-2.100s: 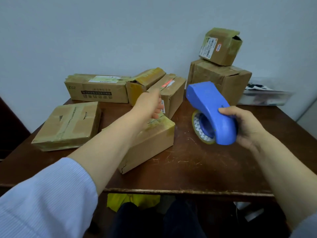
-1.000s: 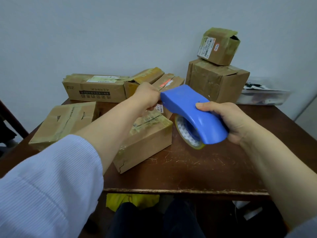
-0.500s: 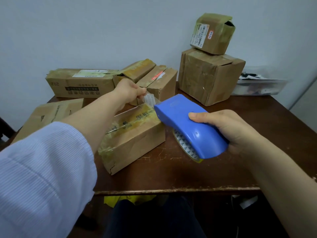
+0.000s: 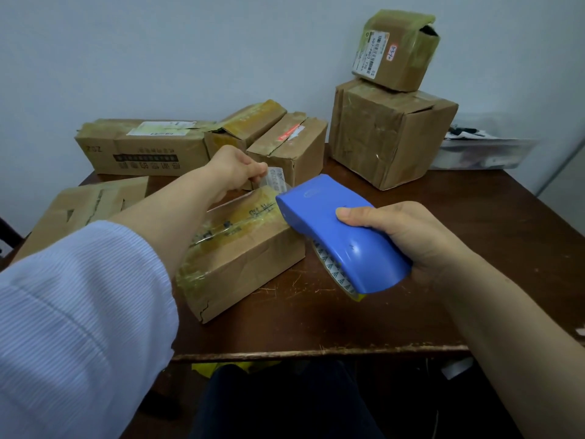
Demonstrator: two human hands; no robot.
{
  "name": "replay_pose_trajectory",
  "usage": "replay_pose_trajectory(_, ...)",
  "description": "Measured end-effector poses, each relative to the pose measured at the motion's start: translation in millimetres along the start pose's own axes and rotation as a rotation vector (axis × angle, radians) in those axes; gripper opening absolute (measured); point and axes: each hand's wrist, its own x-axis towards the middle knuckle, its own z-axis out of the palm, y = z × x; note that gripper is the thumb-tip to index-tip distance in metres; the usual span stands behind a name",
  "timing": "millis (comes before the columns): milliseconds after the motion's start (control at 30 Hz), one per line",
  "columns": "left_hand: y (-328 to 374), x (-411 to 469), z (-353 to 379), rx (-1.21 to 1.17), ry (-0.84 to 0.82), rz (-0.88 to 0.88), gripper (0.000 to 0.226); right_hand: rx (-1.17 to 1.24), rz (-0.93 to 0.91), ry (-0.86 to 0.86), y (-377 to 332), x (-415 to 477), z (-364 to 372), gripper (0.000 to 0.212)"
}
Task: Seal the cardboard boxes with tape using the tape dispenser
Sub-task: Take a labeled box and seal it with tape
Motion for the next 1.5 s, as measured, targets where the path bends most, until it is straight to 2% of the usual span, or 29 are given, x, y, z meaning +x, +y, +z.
replay_pose_trajectory(267,-5.8,0.3,7.1,0.073,-0.024,-0.011,0.024,0.006,0.029,-0.004,5.3,1.1,1.9,0.028)
replay_pose_trajectory(500,-3.6,1.5,9.5,0.312,-0.08,-0.084,0.043,-0.01,0.046,-0.029,8.6,1.6,2.5,0.027)
replay_pose_trajectory(633,-5.8,3.5,11.7,0.304,-0.04,-0.178,0.056,-0.005,0.05,-0.041,10.4,1.8,2.3,0.027)
replay_pose_trajectory(700,-10.2,3.8,9.6,0.337,-0.009,-0.204,0.05,0.001,0.048,-0.052,12.0,2.1,1.7,0.027)
replay_pose_trajectory(800,-13.9,3.1,4.8,0.449,0.226,-0.035,0.027,0.009,0.044,-0.069,14.0,3.5,1.1,0.025)
replay_pose_trajectory(867,-9.4,-5.1,2.4,0.348,0.264,0.13,0.024,0.003,0.043,-0.082,14.9,6.1,0.7,0.026)
replay_pose_trajectory(900,-4.9,-12.9,-0.3,0.273,0.189,0.181,0.028,0.002,0.045,-0.087,15.0,8.2,0.5,0.027)
replay_pose_trajectory(933,0.1,-22.2,-3.5,0.204,0.034,0.177,0.033,0.008,0.048,-0.083,14.6,10.0,0.6,0.027)
replay_pose_trajectory(967,1.9,-31.0,-8.0,0.136,-0.188,0.122,0.041,0.017,0.047,-0.075,13.8,11.7,0.7,0.028)
replay_pose_trajectory(1033,1.8,-46.6,-19.4,0.169,-0.57,-0.037,0.078,0.03,0.04,-0.052,11.2,15.6,1.9,0.03)
replay_pose_trajectory(1067,0.4,-51.6,-24.1,0.264,-0.648,-0.084,0.108,0.03,0.039,-0.046,9.3,17.1,4.0,0.033)
replay_pose_trajectory(1100,-1.3,-53.4,-25.3,0.386,-0.654,-0.104,0.135,0.028,0.04,-0.04,7.4,19.1,5.6,0.038)
replay_pose_trajectory(1133,-3.5,-53.2,-23.5,0.531,-0.614,-0.1,0.151,0.028,0.039,-0.034,5.7,20.5,7.7,0.045)
replay_pose_trajectory(1167,-6.3,-52.2,-19.6,0.652,-0.553,-0.084,0.156,0.035,0.027,-0.027,4.3,22.0,10.3,0.054)
replay_pose_trajectory(1267,-15.5,-42.3,-8.0,0.789,-0.384,0.0,0.136,0.025,-0.093,0.036,3.1,27.4,12.2,0.076)
replay_pose_trajectory(1333,-21.4,-37.6,-7.2,0.809,-0.346,0.033,0.125,0.015,-0.215,0.02,3.4,27.8,12.6,0.068)
replay_pose_trajectory(1400,-23.8,-36.1,-8.7,0.821,-0.339,0.037,0.123,-0.126,-0.306,-0.014,4.4,26.3,14.3,0.049)
replay_pose_trajectory(1433,-23.3,-36.9,-8.4,0.83,-0.331,0.04,0.123,-0.223,-0.337,-0.024,5.0,25.5,15.1,0.047)
replay_pose_trajectory(1500,-22.0,-41.6,-5.0,0.838,-0.305,0.036,0.126,-0.39,-0.353,-0.058,5.7,24.0,16.4,0.071)
